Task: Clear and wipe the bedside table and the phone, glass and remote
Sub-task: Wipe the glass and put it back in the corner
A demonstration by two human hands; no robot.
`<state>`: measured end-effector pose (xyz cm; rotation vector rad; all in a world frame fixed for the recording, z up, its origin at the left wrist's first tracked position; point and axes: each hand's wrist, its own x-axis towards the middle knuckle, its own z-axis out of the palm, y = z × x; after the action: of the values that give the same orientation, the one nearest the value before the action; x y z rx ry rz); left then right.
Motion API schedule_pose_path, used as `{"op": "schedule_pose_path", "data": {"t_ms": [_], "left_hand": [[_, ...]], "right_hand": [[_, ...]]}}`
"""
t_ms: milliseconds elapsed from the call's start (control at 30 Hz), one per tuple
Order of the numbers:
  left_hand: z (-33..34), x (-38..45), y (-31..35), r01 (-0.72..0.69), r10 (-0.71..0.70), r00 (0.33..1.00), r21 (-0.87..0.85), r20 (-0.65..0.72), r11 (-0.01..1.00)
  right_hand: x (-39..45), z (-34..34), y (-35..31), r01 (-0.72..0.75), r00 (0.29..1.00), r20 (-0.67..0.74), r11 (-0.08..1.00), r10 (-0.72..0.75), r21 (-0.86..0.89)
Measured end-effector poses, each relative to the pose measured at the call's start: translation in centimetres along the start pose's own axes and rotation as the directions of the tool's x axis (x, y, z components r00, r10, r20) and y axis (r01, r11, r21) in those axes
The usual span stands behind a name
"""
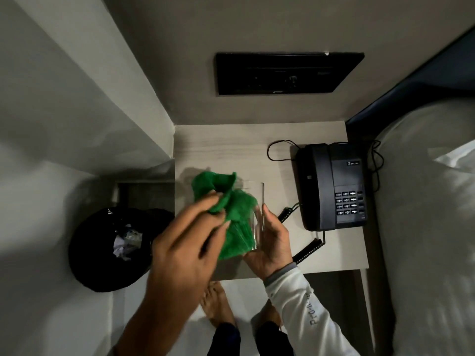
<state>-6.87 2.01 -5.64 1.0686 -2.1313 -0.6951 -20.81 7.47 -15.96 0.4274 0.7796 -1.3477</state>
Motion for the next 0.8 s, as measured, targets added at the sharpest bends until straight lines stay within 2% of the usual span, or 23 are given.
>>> {"op": "schedule_pose_path", "data": {"t_ms": [100, 167, 233, 300, 333, 400, 433, 500, 533, 633, 733, 800], "left_hand": [[-2.3, 1.6, -2.1, 0.125, -0.12, 0.974, 0.01, -0.192, 0.992], [-2.9, 1.8, -2.9, 0.284, -0.344, 0.902, -0.239, -0.263, 0.928], [-2.9, 1.7, -3.5, 0.36, -0.492, 0.83, -0.422, -0.261, 0.832], [-2.7, 1.1, -4.3, 0.406, -0.561, 0.788, -0.473, -0.251, 0.782], [-2.6, 0.7, -4.5, 0.43, -0.588, 0.772, -0.484, -0.241, 0.762], [-2.1, -0.4, -4.8, 0.467, -0.638, 0.739, -0.519, -0.214, 0.715], [-2.0, -1.1, -4.9, 0.485, -0.667, 0.718, -0.544, -0.2, 0.685], [-1.8, -2.2, -5.3, 0.509, -0.696, 0.697, -0.563, -0.172, 0.65], [-1.7, -2.7, -5.3, 0.513, -0.69, 0.705, -0.555, -0.164, 0.655], [-1.6, -3.9, -5.3, 0.498, -0.679, 0.72, -0.575, -0.141, 0.648], [-1.3, -4.3, -5.7, 0.517, -0.695, 0.708, -0.578, -0.124, 0.631], [-1.3, -4.3, -6.3, 0.546, -0.715, 0.691, -0.572, -0.106, 0.612]], "right_hand": [[-0.7, -0.5, 0.0, -0.004, 0.991, 0.137, 0.997, -0.006, 0.075], [-1.0, -0.8, -0.3, 0.006, 0.991, 0.131, 0.998, -0.014, 0.058], [-1.0, -0.4, -0.9, 0.043, 0.996, 0.082, 0.999, -0.04, -0.033], [-0.5, 1.0, -1.7, 0.143, 0.989, 0.013, 0.947, -0.146, -0.286], [-0.2, 2.0, -2.3, 0.191, 0.974, -0.021, 0.863, -0.226, -0.468], [0.6, 4.2, -3.6, 0.24, 0.913, -0.017, 0.573, -0.407, -0.784], [1.1, 5.4, -4.3, 0.257, 0.871, 0.032, 0.4, -0.491, -0.88], [2.5, 8.1, -5.3, 0.262, 0.786, 0.178, 0.059, -0.592, -0.963], [3.2, 9.5, -5.8, 0.267, 0.757, 0.242, -0.05, -0.607, -0.962], [6.0, 13.5, -6.2, 0.268, 0.737, 0.353, -0.231, -0.577, -0.935], [9.0, 16.3, -5.4, 0.232, 0.778, 0.4, -0.37, -0.484, -0.9], [10.9, 17.4, -4.4, 0.215, 0.813, 0.397, -0.414, -0.426, -0.885]]}}
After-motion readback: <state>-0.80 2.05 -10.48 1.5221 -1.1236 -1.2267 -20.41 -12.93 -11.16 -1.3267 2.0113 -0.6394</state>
